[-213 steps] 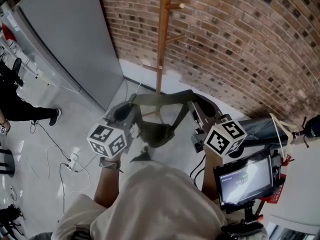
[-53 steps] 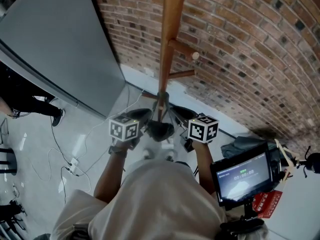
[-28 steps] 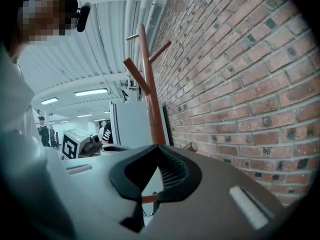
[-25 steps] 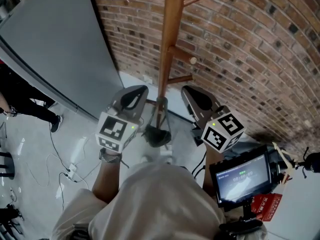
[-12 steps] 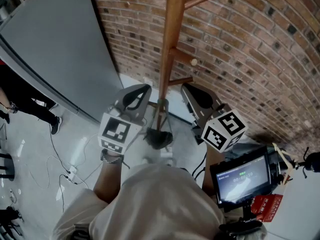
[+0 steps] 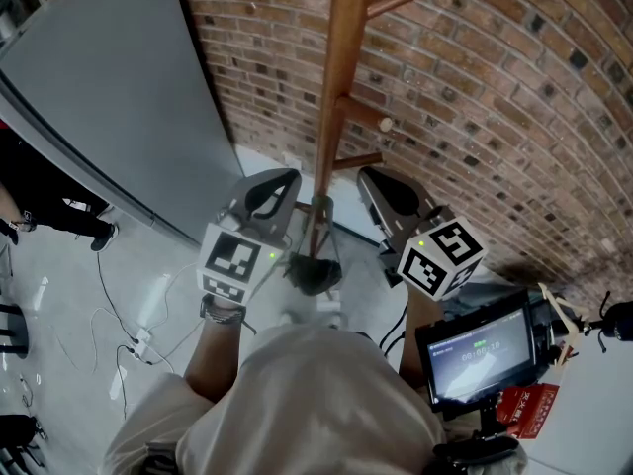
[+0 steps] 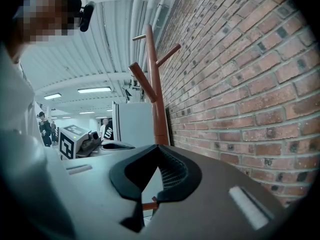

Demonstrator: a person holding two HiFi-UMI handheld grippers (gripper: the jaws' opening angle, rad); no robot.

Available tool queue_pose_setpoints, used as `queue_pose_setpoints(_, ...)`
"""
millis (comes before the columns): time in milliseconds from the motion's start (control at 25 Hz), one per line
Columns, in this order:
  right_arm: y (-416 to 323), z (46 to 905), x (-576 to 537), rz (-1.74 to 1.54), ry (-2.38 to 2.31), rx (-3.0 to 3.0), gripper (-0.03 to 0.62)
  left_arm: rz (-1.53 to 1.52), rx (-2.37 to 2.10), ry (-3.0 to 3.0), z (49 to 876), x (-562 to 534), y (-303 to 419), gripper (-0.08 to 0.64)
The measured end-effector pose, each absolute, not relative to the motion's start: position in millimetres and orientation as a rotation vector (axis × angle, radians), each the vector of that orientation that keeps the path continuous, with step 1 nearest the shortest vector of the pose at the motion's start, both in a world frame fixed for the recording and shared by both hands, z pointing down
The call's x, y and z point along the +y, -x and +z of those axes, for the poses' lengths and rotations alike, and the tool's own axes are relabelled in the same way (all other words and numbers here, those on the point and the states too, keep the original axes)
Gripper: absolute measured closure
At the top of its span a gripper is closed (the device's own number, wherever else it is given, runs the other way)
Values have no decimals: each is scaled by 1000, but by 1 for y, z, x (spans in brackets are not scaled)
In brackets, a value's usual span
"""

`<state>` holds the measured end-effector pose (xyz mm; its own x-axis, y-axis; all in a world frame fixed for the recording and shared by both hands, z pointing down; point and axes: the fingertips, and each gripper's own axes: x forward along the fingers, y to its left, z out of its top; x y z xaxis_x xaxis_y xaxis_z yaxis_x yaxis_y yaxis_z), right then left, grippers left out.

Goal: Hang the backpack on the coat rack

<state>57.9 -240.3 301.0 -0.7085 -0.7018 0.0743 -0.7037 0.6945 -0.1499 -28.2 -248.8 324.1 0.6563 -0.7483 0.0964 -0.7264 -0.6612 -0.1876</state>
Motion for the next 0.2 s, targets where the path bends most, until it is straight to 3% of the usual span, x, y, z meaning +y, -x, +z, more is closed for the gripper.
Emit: queue_pose_setpoints(200,-59,305,-240,266,-1195,-2870,592,-258,1226,2739,327,-248,27,559)
